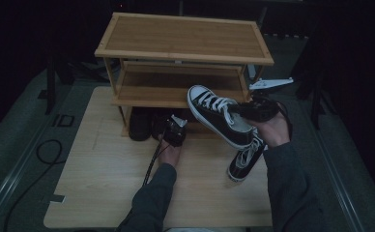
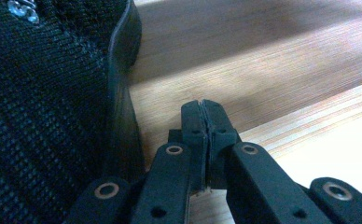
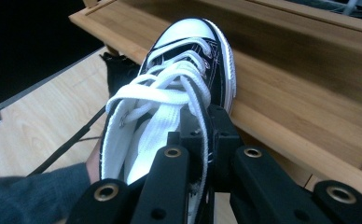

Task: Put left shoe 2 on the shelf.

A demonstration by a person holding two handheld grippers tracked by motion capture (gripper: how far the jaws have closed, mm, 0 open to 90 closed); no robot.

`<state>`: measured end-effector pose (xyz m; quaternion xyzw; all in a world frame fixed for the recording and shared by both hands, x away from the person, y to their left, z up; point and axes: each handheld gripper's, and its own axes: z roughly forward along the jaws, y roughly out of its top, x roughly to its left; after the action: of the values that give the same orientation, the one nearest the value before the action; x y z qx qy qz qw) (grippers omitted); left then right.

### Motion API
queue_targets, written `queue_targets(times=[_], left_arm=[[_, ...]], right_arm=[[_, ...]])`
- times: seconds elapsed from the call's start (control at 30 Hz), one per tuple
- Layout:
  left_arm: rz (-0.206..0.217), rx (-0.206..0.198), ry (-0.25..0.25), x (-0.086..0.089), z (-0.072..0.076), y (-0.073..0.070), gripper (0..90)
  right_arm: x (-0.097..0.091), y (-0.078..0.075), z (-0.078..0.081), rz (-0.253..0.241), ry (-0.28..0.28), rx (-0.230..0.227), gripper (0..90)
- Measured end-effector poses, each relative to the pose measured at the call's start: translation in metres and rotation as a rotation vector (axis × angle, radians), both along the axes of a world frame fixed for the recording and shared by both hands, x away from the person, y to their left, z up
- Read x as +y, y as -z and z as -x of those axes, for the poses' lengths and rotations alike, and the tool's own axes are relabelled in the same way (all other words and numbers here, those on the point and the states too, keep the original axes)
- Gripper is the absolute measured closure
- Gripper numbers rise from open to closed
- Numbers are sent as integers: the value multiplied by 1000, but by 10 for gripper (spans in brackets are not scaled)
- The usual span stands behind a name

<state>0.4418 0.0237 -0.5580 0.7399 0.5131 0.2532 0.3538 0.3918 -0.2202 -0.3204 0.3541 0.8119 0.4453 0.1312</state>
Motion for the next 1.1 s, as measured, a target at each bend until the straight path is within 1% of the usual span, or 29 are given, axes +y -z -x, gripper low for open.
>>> queue_targets(times=[0.2,0.43,0.53,0.8,0.93,1.1], left_arm=[[-6,2,3,0,0,0,889],[-4,1,0,0,0,0,889],[-1,1,0,0,0,0,889],[0,2,0,0,0,0,889],[2,2,-1,0,0,0,890],[4,1,-2,0,0,0,890]], right_arm=[[6,3,-12,-16,32,4,870],[18,4,-24,-3,81,-8,870],[23,6,-29,-12,96,-12,870],[36,13,-41,-56,142,6,870],[43,13,-45,-63,172,3,870],[51,15,-49,-71,194,-4,870]])
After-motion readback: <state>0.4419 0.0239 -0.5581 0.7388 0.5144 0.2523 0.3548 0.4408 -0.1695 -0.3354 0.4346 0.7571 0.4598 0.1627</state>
